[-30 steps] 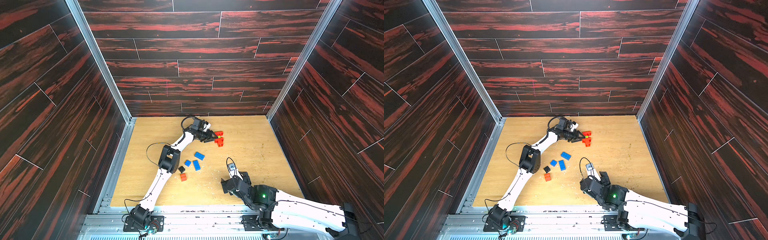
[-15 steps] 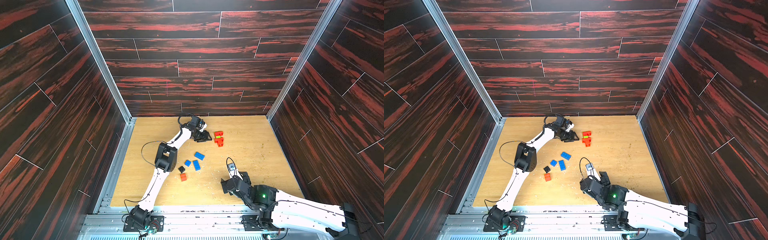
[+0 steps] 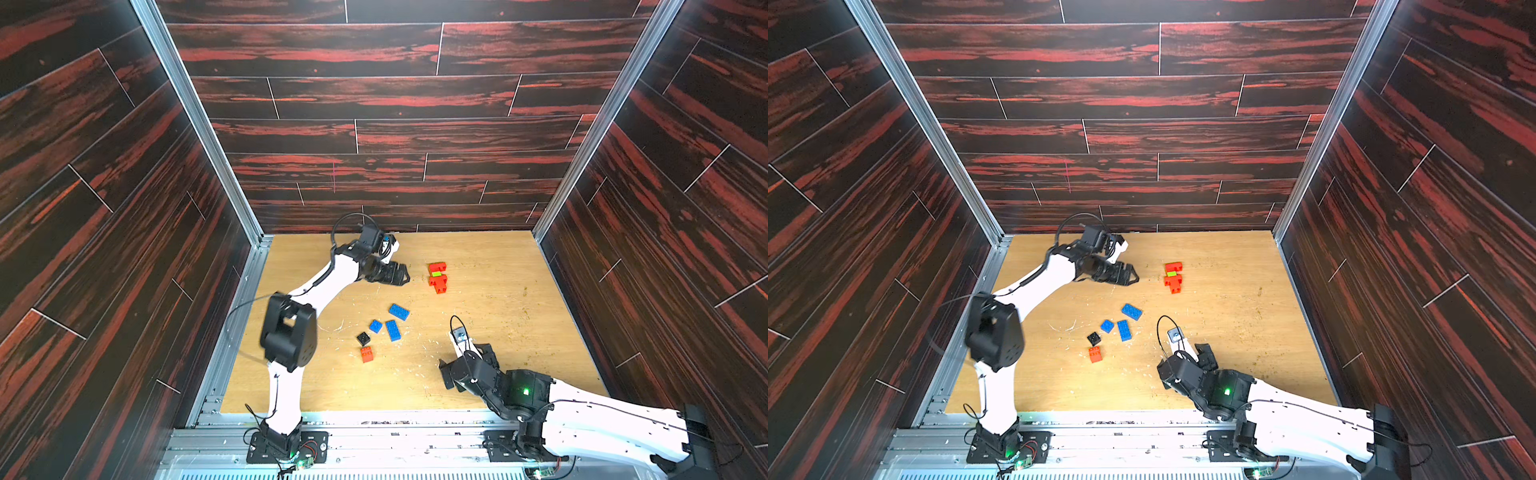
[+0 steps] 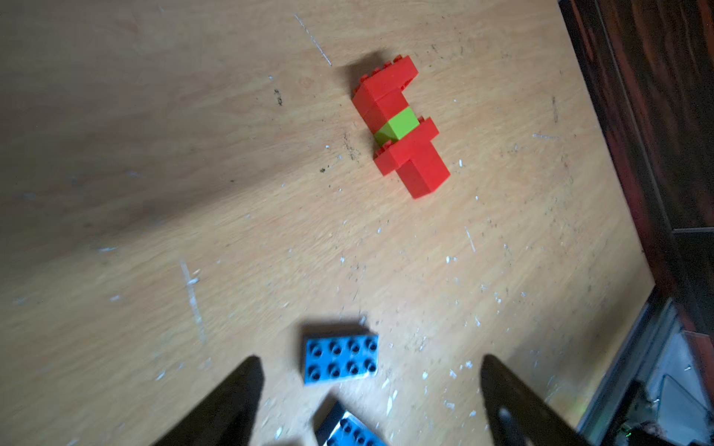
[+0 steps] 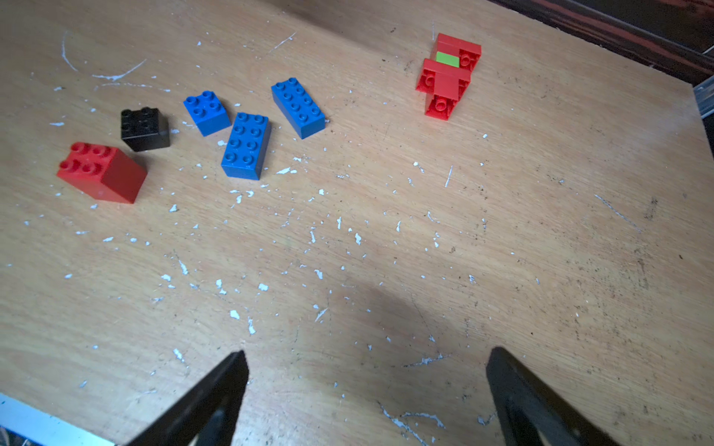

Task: Assemble the letter f with lego
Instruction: Adjust the lego brick at the center of the board.

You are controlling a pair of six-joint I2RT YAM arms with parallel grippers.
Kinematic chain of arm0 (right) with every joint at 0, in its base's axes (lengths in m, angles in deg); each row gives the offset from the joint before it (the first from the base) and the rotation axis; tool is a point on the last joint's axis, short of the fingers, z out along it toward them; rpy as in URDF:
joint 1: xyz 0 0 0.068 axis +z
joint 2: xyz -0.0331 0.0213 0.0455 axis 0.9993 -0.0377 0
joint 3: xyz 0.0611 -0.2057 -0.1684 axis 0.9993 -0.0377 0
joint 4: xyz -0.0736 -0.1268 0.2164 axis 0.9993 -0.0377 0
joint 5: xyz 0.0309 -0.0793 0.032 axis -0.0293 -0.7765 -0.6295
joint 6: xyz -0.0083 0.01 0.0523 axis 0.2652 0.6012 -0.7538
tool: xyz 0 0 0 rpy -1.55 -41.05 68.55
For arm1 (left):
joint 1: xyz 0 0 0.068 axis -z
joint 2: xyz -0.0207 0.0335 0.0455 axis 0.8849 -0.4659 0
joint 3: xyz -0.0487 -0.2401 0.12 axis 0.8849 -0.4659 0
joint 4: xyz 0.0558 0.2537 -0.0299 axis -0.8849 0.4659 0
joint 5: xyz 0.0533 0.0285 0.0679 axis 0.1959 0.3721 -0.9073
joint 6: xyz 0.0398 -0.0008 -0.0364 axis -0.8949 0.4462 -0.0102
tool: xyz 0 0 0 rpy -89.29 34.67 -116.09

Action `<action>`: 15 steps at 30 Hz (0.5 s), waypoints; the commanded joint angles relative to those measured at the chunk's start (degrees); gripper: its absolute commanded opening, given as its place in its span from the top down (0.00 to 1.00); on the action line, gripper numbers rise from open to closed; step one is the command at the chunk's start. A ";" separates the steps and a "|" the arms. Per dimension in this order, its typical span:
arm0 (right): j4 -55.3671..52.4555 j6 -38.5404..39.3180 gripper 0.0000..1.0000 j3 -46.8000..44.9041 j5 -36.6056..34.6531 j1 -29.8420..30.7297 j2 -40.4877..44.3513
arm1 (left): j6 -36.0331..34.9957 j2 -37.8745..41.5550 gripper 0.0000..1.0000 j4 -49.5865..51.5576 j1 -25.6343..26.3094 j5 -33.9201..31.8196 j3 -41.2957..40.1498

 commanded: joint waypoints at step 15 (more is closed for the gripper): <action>8.22 5.17 0.02 3.69 9.53 3.29 -5.41 | -2.30 60.98 0.00 1.83 -0.23 -18.33 -40.39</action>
